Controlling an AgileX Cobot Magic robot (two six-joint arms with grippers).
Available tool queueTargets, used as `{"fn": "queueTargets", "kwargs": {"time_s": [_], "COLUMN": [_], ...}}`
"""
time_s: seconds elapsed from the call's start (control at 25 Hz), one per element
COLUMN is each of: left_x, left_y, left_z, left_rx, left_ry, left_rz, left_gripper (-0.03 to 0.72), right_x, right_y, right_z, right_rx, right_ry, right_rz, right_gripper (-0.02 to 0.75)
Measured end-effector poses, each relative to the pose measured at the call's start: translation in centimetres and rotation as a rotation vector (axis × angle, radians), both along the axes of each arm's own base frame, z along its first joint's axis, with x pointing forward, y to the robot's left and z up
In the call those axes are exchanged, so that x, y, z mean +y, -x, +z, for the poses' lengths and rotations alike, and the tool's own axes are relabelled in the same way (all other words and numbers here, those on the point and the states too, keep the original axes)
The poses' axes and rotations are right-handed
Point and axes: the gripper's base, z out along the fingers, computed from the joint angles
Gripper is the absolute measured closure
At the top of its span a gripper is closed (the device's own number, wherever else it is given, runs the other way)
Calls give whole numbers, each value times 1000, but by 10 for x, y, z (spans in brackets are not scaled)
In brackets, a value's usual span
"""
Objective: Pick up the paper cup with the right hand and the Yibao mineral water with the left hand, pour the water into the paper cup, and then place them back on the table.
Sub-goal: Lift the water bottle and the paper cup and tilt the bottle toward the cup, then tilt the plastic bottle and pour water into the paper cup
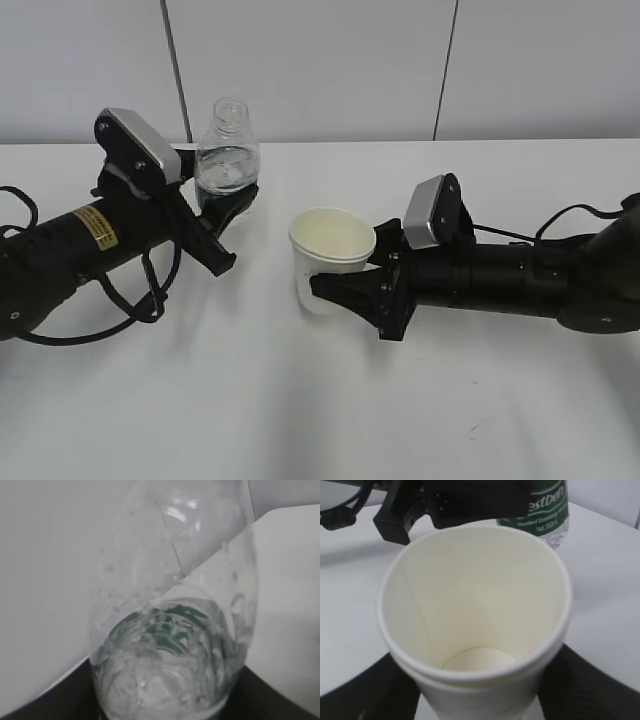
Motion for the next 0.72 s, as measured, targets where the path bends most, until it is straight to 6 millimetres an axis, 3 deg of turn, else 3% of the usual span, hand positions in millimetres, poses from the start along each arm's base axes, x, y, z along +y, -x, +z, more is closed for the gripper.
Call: {"fn": "queueTargets", "kwargs": {"time_s": [0.36, 0.72], "left_x": [-3, -3], "left_y": [-10, -10], "left_z": [11, 10], "left_rx": [-127, -323], "left_ry": [-74, -288], "left_rz": [-7, -19], "left_gripper": [305, 310], "right_x": [7, 8], "right_y": [-8, -17], "right_z": [4, 9], "right_rx": [22, 25], "right_ry": [1, 5], "right_rz": [-1, -9], "right_gripper": [238, 238]}}
